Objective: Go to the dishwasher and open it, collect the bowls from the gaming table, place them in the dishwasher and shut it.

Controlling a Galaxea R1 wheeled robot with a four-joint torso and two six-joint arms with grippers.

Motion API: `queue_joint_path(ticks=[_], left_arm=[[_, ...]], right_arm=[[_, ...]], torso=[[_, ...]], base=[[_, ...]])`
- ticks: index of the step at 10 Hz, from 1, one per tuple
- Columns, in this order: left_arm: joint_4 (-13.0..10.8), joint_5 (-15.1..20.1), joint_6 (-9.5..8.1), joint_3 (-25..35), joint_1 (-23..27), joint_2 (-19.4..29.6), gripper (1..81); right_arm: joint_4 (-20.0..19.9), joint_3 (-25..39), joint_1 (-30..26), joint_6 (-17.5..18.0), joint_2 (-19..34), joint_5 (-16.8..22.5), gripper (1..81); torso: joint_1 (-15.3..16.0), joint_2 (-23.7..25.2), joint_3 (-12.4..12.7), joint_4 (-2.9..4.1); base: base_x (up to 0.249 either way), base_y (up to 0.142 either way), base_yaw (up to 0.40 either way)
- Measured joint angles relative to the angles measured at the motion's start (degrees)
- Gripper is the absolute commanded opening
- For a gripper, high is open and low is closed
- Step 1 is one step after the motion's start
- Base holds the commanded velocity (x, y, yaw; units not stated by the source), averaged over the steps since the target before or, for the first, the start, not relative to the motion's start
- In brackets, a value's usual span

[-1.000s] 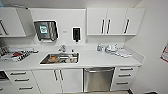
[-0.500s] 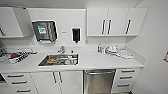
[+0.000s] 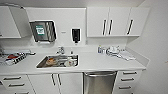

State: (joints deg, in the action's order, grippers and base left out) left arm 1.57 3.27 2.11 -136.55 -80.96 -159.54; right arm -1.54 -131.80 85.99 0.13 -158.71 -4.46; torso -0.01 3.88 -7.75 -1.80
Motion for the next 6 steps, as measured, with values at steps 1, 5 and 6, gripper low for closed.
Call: queue_joint_path(ticks=[1, 5, 6], left_arm=[[0.00, -0.07, 0.00, 0.00, -0.02, 0.00, 81.1], [0.00, -0.13, 0.00, 0.00, 0.01, 0.00, 81.1], [0.00, -0.16, 0.00, 0.00, 0.00, 0.00, 81.1]], right_arm=[[0.00, 0.00, 0.00, 0.00, -0.02, 0.00, 81.1], [0.00, 0.00, 0.06, 0.00, -0.04, 0.04, 81.1], [0.00, 0.00, 0.04, 0.00, -0.04, 0.02, 81.1]], torso=[[-0.02, 0.00, 0.00, 0.00], [-0.02, 0.00, 0.00, 0.00], [-0.02, 0.00, 0.00, 0.00]], base=[[0.097, 0.000, 0.000], [0.095, 0.000, 0.000], [0.095, 0.000, 0.000]])
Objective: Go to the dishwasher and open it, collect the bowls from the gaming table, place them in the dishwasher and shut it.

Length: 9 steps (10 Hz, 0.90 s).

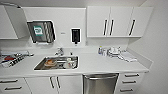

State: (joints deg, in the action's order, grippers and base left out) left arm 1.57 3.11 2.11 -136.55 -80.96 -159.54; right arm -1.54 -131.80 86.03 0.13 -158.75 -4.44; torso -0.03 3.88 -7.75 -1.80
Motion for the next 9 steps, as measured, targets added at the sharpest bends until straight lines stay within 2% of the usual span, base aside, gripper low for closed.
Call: queue_joint_path(ticks=[5, 9], left_arm=[[0.00, 0.00, 0.00, 0.00, 0.01, -0.05, 81.1], [0.00, 0.05, 0.00, 0.00, -0.13, -0.05, 81.1]], right_arm=[[0.00, 0.00, -0.01, 0.00, -0.16, 0.00, 81.1], [0.00, -0.02, 0.02, 0.00, -0.11, 0.01, 81.1]], torso=[[0.02, 0.00, 0.00, 0.00], [-0.02, 0.00, 0.00, 0.00]], base=[[0.095, 0.062, 0.000], [0.104, 0.000, 0.000]])
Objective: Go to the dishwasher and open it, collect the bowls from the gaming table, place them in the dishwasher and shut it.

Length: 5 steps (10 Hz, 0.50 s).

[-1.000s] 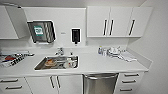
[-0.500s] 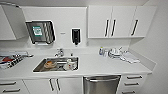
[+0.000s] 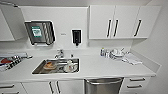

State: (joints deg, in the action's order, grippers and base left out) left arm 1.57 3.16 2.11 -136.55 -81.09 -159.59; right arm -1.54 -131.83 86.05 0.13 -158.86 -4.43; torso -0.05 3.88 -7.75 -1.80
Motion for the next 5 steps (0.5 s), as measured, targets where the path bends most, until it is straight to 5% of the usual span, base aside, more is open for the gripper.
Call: queue_joint_path(ticks=[5], left_arm=[[0.00, -0.05, 0.00, 0.00, 0.11, 0.02, 81.1]], right_arm=[[-0.04, -0.01, 0.09, 0.00, -0.02, 0.02, 81.1]], torso=[[0.00, 0.00, 0.00, 0.00]], base=[[0.115, 0.000, 0.000]])
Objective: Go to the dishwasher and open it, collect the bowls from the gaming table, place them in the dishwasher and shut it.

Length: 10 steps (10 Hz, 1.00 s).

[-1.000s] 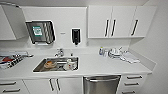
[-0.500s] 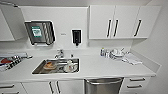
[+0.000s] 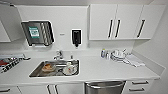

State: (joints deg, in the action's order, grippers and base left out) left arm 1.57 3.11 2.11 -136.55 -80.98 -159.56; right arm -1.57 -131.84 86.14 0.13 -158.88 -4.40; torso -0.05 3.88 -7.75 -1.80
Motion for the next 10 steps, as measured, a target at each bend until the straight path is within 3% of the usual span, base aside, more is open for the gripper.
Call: queue_joint_path(ticks=[10], left_arm=[[0.00, -0.02, 0.00, 0.00, 0.06, -0.28, 81.1]], right_arm=[[-0.18, -0.29, -0.11, 0.30, -0.05, -0.45, 81.1]], torso=[[0.05, 0.00, 0.00, 0.00]], base=[[0.097, 0.000, 0.000]])
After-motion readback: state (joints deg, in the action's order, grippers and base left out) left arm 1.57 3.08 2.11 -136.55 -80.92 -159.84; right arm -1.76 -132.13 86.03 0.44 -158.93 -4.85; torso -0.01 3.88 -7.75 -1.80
